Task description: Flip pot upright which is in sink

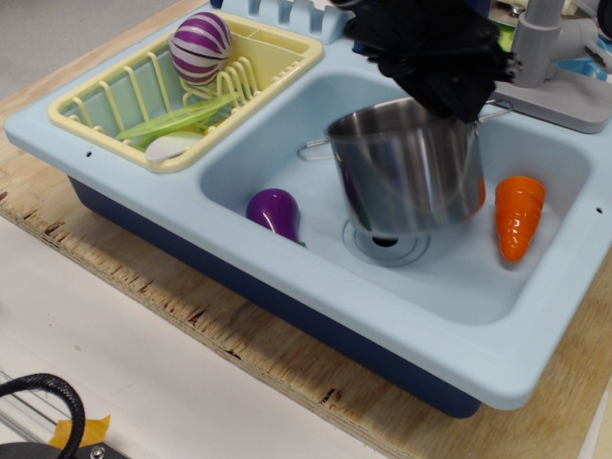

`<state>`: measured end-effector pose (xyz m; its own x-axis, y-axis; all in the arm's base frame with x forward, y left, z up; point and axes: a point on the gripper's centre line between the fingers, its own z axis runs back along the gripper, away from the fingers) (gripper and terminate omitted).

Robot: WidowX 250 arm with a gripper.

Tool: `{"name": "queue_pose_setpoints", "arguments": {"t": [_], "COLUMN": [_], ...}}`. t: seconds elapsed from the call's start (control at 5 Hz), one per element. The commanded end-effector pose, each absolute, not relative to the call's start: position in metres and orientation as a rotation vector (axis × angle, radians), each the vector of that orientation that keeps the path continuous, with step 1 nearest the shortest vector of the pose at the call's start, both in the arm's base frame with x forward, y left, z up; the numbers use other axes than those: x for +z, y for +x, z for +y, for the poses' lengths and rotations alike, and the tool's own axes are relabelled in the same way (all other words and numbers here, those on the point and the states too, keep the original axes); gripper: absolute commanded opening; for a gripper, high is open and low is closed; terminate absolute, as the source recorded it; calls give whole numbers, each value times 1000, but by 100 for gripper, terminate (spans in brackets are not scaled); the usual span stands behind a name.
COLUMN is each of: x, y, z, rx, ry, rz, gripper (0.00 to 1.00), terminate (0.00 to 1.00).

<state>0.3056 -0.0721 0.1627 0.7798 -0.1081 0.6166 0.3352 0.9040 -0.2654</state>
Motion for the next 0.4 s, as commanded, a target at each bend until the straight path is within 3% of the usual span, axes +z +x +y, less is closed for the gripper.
{"name": "queue_pose_setpoints", "arguments": {"t": [0.0, 0.2], "x": [173, 173], "y": [307, 307], "z": [-70, -70], "rx": [-258, -258], "ry": [-368, -368], "rz": [-673, -673], "gripper": [100, 100], "terminate": [0, 100]}}
